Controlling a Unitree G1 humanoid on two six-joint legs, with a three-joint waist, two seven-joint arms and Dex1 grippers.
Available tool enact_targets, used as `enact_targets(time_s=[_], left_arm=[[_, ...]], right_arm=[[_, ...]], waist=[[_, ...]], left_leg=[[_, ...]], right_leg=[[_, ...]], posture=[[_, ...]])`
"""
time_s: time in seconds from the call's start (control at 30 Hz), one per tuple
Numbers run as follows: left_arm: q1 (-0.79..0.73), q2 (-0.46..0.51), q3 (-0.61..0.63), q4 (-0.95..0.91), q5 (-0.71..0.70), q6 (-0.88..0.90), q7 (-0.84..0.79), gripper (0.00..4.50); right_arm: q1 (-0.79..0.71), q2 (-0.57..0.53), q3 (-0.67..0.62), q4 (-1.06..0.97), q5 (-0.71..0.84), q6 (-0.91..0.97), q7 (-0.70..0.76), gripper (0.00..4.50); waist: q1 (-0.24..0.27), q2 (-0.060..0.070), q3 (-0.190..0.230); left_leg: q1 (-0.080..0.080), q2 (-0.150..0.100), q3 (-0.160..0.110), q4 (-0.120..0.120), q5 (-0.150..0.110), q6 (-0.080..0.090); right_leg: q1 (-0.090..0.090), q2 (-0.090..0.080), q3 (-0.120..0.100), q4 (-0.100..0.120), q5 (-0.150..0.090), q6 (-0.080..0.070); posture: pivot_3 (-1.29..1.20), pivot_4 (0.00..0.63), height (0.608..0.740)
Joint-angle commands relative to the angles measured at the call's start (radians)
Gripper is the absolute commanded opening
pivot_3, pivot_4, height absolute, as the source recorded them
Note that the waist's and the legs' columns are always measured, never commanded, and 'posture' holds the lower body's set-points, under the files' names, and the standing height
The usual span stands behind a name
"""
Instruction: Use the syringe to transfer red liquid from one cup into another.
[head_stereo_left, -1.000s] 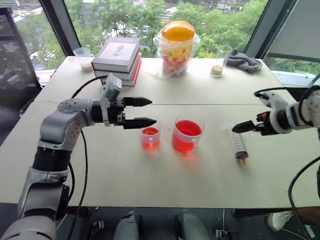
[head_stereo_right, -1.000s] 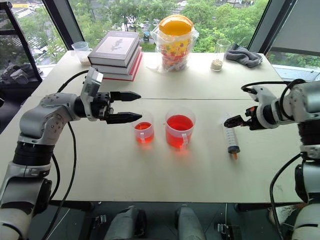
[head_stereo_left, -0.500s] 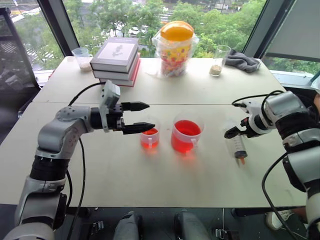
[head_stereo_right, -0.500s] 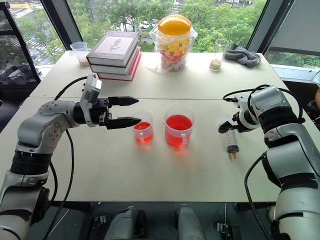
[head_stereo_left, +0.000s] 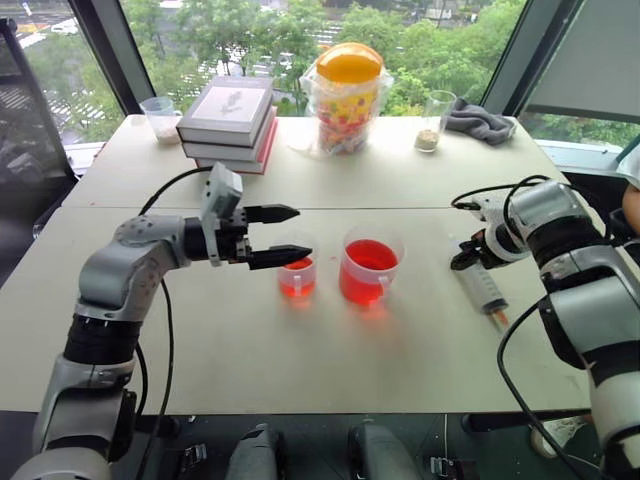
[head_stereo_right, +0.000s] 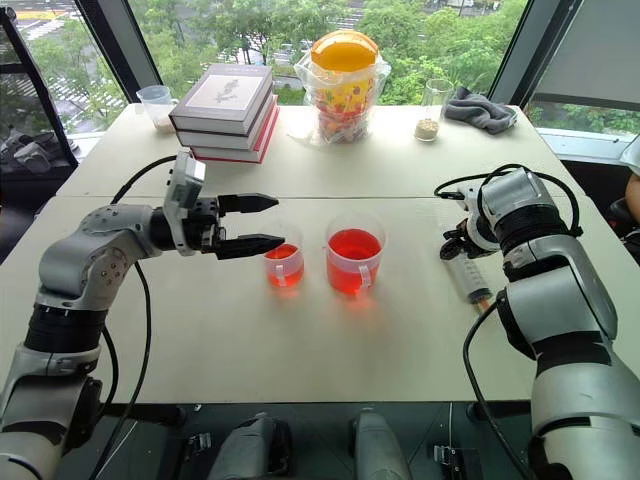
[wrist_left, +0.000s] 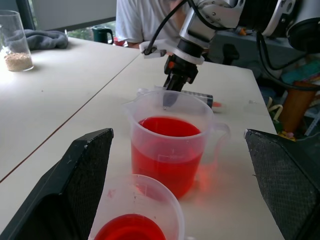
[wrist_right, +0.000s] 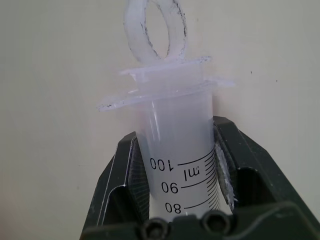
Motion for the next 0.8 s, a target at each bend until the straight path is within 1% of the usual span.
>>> enact_targets(time_s=[0.03, 0.1, 0.2, 0.27, 0.33, 0.43, 0.5, 0.6, 0.7, 0.8], left_arm=[[-0.052, 0.006, 0.012, 0.011, 0.001, -0.026, -0.016, 4.35], [-0.072, 0.005, 0.005, 0.034, 0.006, -0.032, -0.028, 4.35], [-0.11, -0.006, -0.014, 0.067, 0.015, -0.041, -0.049, 4.35], [-0.134, -0.012, -0.024, 0.09, 0.021, -0.049, -0.063, 4.35], [-0.16, -0.015, -0.031, 0.118, 0.028, -0.057, -0.08, 4.35], [-0.194, -0.021, -0.04, 0.152, 0.038, -0.066, -0.101, 4.35], [-0.21, -0.024, -0.044, 0.169, 0.044, -0.073, -0.116, 4.35], [-0.233, -0.029, -0.046, 0.185, 0.05, -0.073, -0.13, 4.35], [-0.255, -0.034, -0.046, 0.199, 0.051, -0.073, -0.141, 4.35], [-0.277, -0.043, -0.048, 0.212, 0.05, -0.072, -0.15, 4.35]], right_arm=[[0.006, -0.06, -0.192, -0.316, 0.051, -0.068, -0.054, 1.41], [0.015, -0.041, -0.343, -0.487, 0.123, -0.058, -0.087, 1.41], [0.058, 0.041, -0.559, -0.779, 0.234, -0.057, -0.155, 1.41], [0.105, 0.104, -0.644, -0.943, 0.285, -0.088, -0.199, 1.41], [0.142, 0.17, -0.701, -1.071, 0.337, -0.12, -0.235, 1.41], [0.195, 0.273, -0.777, -1.21, 0.446, -0.108, -0.275, 1.41], [0.276, 0.325, -0.783, -1.302, 0.493, -0.133, -0.291, 1.41], [0.427, 0.375, -0.722, -1.408, 0.491, -0.227, -0.312, 1.41], [0.603, 0.427, -0.626, -1.466, 0.449, -0.372, -0.321, 1.41], [0.73, 0.458, -0.544, -1.453, 0.387, -0.525, -0.326, 1.41]], waist=[[0.005, 0.001, 0.001], [0.006, 0.001, 0.0], [0.008, 0.001, 0.0], [0.01, 0.001, 0.0], [0.011, 0.001, 0.0], [0.012, 0.001, 0.0], [0.012, 0.001, 0.0], [0.011, 0.001, 0.0], [0.009, 0.001, 0.0], [0.005, 0.001, 0.0]], left_leg=[[0.0, 0.0, 0.0, 0.0, 0.0, 0.0], [-0.001, 0.0, 0.0, -0.001, 0.0, 0.0], [-0.001, 0.0, -0.001, -0.001, 0.0, 0.0], [-0.001, 0.0, -0.002, -0.001, 0.0, 0.0], [-0.001, 0.0, -0.002, -0.001, 0.0, 0.0], [-0.002, 0.0, -0.001, 0.001, 0.0, 0.0], [-0.002, 0.0, -0.002, 0.001, 0.0, 0.0], [-0.002, 0.0, -0.003, 0.001, 0.0, 0.0], [-0.002, 0.0, -0.003, 0.0, 0.0, 0.0], [-0.002, 0.0, -0.003, 0.0, 0.0, 0.0]], right_leg=[[-0.001, 0.0, 0.0, 0.0, 0.0, 0.0], [-0.001, 0.0, 0.0, 0.0, 0.0, 0.0], [-0.001, 0.0, -0.001, -0.001, 0.0, 0.0], [-0.001, 0.0, -0.002, -0.001, 0.0, 0.0], [0.001, 0.0, -0.003, -0.001, 0.0, 0.0], [0.001, -0.001, -0.003, -0.001, 0.0, 0.0], [0.001, -0.001, -0.003, -0.001, 0.0, 0.0], [0.002, -0.001, -0.003, -0.001, 0.0, 0.0], [0.001, 0.0, -0.003, -0.001, 0.0, 0.0], [0.001, 0.0, -0.003, -0.001, 0.0, 0.0]], posture=[[0.0, 0.15, 0.74], [0.0, 0.15, 0.74], [0.0, 0.15, 0.74], [0.0, 0.15, 0.74], [0.0, 0.15, 0.74], [0.0, 0.15, 0.74], [0.0, 0.15, 0.74], [0.0, 0.15, 0.74], [0.0, 0.15, 0.74], [0.0, 0.15, 0.74]])
